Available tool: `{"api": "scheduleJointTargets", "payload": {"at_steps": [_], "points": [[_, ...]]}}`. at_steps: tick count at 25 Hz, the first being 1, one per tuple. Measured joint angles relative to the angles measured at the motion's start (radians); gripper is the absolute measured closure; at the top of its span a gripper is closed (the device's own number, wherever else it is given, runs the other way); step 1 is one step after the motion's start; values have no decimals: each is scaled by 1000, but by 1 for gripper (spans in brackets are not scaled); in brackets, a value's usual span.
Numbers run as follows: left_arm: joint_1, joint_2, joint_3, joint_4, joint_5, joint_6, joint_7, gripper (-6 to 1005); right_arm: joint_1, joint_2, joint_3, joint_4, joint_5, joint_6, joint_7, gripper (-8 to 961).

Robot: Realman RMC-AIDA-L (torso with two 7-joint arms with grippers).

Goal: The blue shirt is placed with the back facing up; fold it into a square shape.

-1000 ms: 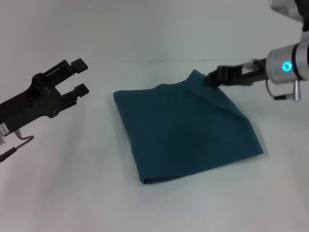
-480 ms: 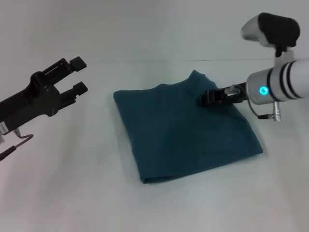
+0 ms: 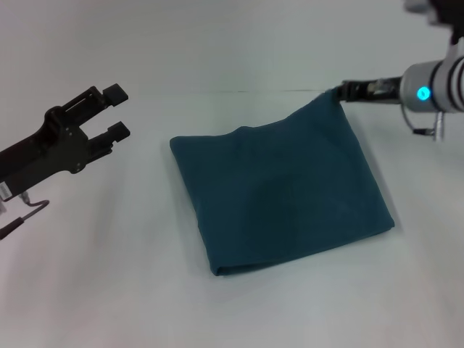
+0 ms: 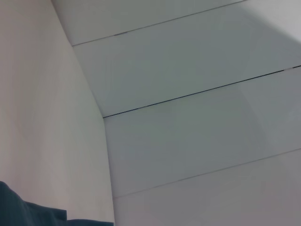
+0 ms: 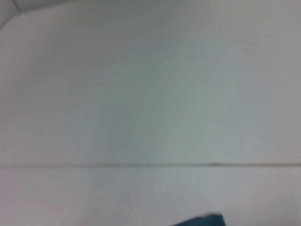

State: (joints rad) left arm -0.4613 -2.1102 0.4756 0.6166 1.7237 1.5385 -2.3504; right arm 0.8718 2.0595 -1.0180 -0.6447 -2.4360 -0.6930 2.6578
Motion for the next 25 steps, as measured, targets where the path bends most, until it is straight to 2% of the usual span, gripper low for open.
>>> {"api": "scheduleJointTargets", "payload": {"at_steps": [3,5,9,10,13,15,19,22,25], "points": [[-2,1,0,0,-1,-3,0,152,-25,-8,33,-43,4,-49,-7,655],[-3,1,0,0,-1,-5,-1,152,-36,-26,65,-54,7,-116,-7,653],[-6,3,0,0,0,-5,0,152,-57,-87,174,-58,66,-319,-44,650],[-6,4,3,0,3,-5,0,152,-71,-111,220,-55,119,-405,-77,649],[-5,12,15,2,23,11,-7,152,-116,-157,320,-46,247,-590,-153,646],[0,20,18,8,60,38,-28,152,-157,-179,360,-45,315,-691,-178,645],[9,33,20,42,204,118,-108,152,-225,-207,387,-52,351,-800,-172,641],[14,31,21,66,305,165,-159,152,-244,-226,392,-45,349,-813,-161,379],[18,12,36,63,359,157,-180,152,-253,-233,394,-48,349,-830,-152,384]]}}
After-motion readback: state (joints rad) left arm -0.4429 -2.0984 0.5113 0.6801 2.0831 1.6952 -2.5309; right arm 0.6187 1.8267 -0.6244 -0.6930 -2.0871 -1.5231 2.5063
